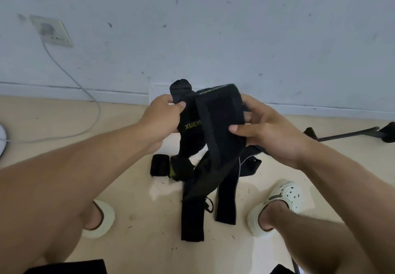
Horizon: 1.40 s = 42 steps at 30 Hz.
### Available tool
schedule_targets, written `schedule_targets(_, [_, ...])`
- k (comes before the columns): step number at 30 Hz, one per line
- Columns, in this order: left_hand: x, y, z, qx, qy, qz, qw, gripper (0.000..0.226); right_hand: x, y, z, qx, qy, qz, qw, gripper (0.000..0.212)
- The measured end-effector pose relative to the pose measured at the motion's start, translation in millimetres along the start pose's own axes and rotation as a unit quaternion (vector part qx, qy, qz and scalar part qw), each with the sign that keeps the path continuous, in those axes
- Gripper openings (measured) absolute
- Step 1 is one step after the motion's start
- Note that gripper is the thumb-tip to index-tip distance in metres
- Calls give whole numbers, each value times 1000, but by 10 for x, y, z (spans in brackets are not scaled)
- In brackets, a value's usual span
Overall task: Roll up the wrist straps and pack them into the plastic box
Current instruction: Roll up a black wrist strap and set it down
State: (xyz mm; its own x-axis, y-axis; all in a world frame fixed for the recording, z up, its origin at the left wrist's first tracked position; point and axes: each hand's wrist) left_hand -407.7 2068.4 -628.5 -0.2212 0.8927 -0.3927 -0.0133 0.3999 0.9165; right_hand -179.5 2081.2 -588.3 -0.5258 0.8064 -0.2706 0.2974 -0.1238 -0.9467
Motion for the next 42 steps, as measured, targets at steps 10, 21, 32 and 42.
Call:
schedule_targets(10, [-137,-23,103,17,-77,16,997,41,47,153,142,31,29,84,996,45])
schedule_targets(21, [-260,-36,134,73,-158,51,983,27,66,95,88,160,174,55,970,22])
schedule_targets(32, [-162,-19,127,36,-42,61,997,33,-2,9,223,147,137,45,979,22])
schedule_targets(42, [-135,-5,91,26,0,76,997,21,44,74,236,99,208,15,973,14])
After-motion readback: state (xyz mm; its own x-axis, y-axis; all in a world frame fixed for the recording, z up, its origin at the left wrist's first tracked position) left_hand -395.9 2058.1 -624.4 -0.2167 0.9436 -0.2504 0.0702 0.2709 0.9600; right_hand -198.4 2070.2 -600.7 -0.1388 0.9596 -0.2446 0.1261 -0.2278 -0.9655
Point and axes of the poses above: each hand's wrist, its own x-axis towards the middle knuckle, its own z-axis out of the palm, y = z × x, and after that the axes turned 3 degrees about -x, right-handed
